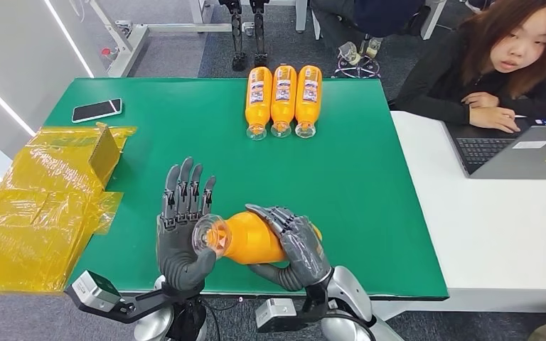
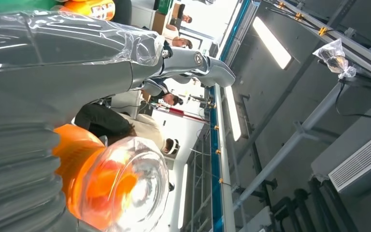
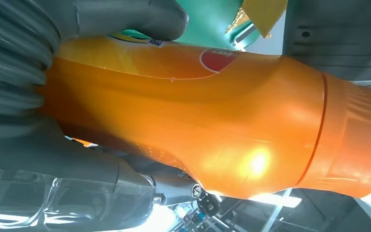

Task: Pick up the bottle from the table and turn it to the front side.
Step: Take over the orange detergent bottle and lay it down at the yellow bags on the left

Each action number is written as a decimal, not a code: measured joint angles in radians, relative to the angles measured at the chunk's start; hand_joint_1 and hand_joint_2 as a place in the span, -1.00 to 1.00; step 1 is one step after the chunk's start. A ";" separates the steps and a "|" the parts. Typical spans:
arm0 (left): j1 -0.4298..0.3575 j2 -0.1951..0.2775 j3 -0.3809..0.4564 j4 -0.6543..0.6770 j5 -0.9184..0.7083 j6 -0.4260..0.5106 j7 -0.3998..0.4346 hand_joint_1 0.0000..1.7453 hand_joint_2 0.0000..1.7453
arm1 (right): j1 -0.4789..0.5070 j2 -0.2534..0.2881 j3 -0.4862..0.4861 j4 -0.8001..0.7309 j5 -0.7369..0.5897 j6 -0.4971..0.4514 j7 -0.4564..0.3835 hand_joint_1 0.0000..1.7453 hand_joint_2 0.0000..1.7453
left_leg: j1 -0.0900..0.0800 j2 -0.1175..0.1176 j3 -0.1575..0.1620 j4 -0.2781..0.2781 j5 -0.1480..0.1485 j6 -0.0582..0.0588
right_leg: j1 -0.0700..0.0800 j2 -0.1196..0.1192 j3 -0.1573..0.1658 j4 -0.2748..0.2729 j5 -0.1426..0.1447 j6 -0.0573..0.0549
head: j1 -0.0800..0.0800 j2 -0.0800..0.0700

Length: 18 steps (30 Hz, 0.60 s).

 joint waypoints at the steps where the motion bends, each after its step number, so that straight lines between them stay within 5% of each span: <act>1: 0.000 0.001 -0.001 0.000 0.000 0.000 0.000 -1.00 1.00 | -0.001 0.003 0.000 0.004 0.000 0.001 0.000 1.00 1.00 | 0.000 0.000 0.000 0.000 0.000 0.000 | 0.000 0.000 0.000 0.000 0.000 0.000 | 0.000 0.000; 18: 0.003 0.003 -0.007 0.000 0.003 -0.003 0.000 -1.00 1.00 | 0.000 0.010 0.001 0.030 0.020 0.021 -0.003 1.00 1.00 | 0.000 0.000 0.000 0.000 0.000 0.000 | 0.000 0.000 0.000 0.000 0.000 0.000 | 0.000 0.000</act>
